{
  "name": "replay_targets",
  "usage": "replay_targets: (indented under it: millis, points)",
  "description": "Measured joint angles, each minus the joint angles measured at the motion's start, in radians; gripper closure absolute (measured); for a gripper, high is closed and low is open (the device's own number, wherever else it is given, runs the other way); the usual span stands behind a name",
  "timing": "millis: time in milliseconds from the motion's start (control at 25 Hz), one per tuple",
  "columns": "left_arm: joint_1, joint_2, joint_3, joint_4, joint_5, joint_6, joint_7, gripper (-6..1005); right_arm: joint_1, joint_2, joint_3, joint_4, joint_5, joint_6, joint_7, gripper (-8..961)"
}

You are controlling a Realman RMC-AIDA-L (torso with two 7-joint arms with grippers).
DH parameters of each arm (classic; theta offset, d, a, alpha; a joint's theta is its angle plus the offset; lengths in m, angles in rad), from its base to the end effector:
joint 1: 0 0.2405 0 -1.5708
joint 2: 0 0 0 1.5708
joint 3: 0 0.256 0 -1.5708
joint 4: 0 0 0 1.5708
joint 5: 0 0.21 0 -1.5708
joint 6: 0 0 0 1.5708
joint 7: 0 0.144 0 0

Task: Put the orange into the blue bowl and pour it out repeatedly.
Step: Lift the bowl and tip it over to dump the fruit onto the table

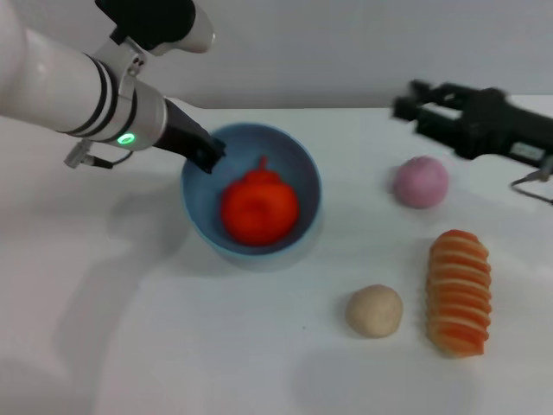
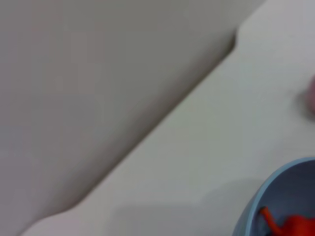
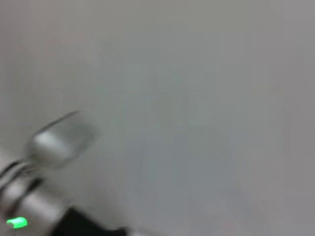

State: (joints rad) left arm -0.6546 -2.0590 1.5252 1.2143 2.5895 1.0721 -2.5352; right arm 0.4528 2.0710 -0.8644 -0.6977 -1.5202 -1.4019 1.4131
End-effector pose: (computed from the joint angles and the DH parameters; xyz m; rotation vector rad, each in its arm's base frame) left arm -0.1594 0.4080 -0.0221 -2.4573 -0.5923 0.2613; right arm 0.2450 0.3535 0.0281 -2.3893 0.6500 1.0178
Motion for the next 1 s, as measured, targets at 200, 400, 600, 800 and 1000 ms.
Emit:
replay_targets:
  millis: [200,400,600,800,1000]
  points:
    - [0.003,-0.002,0.018,0.029,0.043,-0.093,0.007,999,-0.058,0.001,0.078,0.037,0.015,0.023,-0.045,499]
    - [0.011,-0.005,0.099,0.072,0.110,-0.200,0.002,998,-0.097,0.003,0.145,0.175,0.137,-0.008,-0.255,447]
    - [0.036,-0.007,0.261,0.118,0.228,-0.345,0.001,998,-0.108,0.004,0.155,0.400,0.347,-0.072,-0.603,278]
    - [0.088,-0.006,0.369,0.173,0.300,-0.446,0.030,998,-0.132,0.004,0.160,0.459,0.464,-0.073,-0.664,184]
    - [0.195,-0.007,0.440,0.203,0.302,-0.653,0.227,999,-0.158,0.003,0.167,0.467,0.514,-0.067,-0.666,186]
